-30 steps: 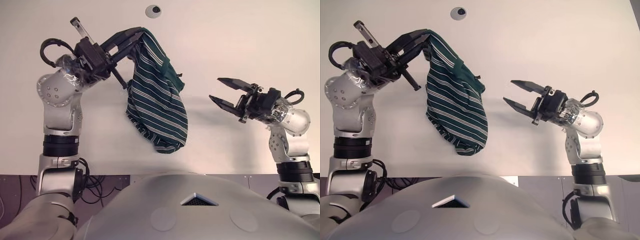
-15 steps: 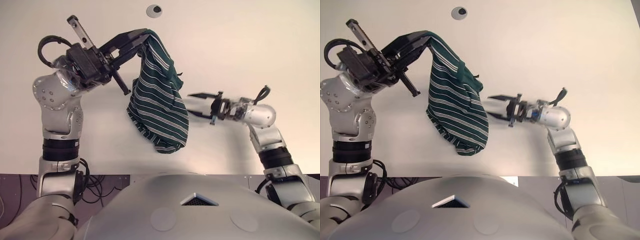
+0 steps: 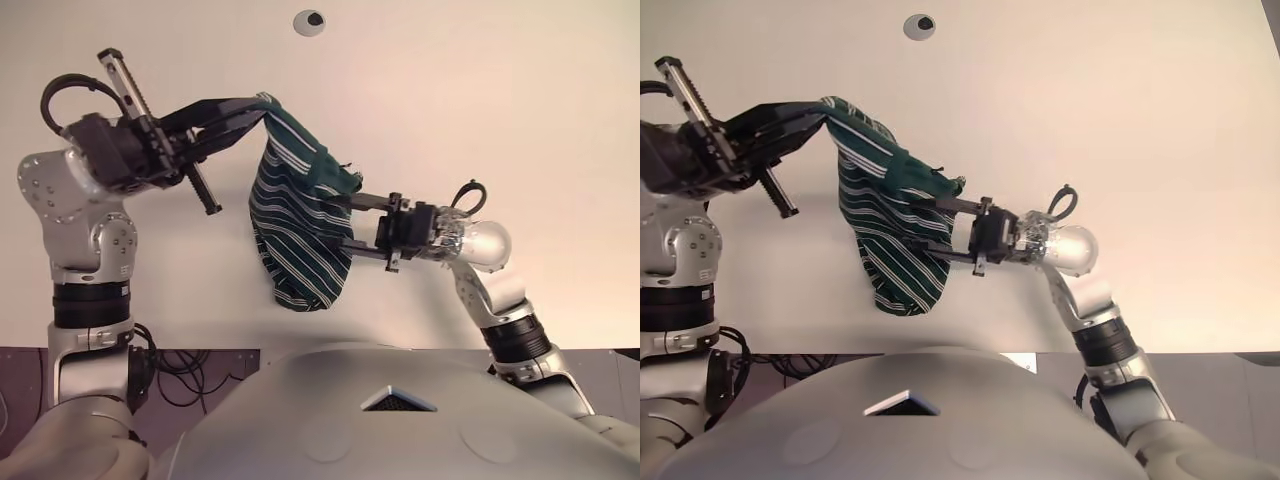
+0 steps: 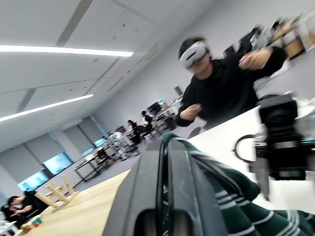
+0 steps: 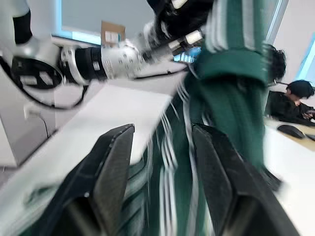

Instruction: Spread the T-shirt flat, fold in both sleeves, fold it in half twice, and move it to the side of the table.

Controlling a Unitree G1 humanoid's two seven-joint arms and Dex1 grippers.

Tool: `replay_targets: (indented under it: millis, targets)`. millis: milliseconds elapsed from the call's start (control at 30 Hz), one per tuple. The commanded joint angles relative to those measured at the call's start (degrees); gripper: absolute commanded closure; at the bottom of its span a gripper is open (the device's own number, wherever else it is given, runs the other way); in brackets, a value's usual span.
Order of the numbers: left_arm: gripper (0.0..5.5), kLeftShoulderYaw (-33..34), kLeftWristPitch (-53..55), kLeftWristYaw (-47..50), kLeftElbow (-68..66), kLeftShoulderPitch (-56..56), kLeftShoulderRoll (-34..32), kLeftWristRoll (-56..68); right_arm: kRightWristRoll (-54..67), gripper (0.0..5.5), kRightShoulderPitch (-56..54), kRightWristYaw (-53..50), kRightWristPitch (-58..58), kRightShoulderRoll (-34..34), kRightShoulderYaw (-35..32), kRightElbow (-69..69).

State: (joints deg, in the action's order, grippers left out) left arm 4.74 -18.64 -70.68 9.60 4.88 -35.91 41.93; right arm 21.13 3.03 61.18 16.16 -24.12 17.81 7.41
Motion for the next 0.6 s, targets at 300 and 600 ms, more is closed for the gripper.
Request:
replay_targets:
  millis: [300, 600]
  targets:
    - [5.49, 4.3, 10.2, -6.5, 6.1, -3.6, -0.7, 8.0, -12.5, 3.33, -9.0, -3.2, 10.9, -4.4, -6.4, -11.4]
    - [5.49, 5.2, 11.3, -7.5, 8.6, -4.4, 0.2, 6.7, -34.3, 3.33, -15.5, -15.9, 25.1, -4.1, -1.9, -21.1]
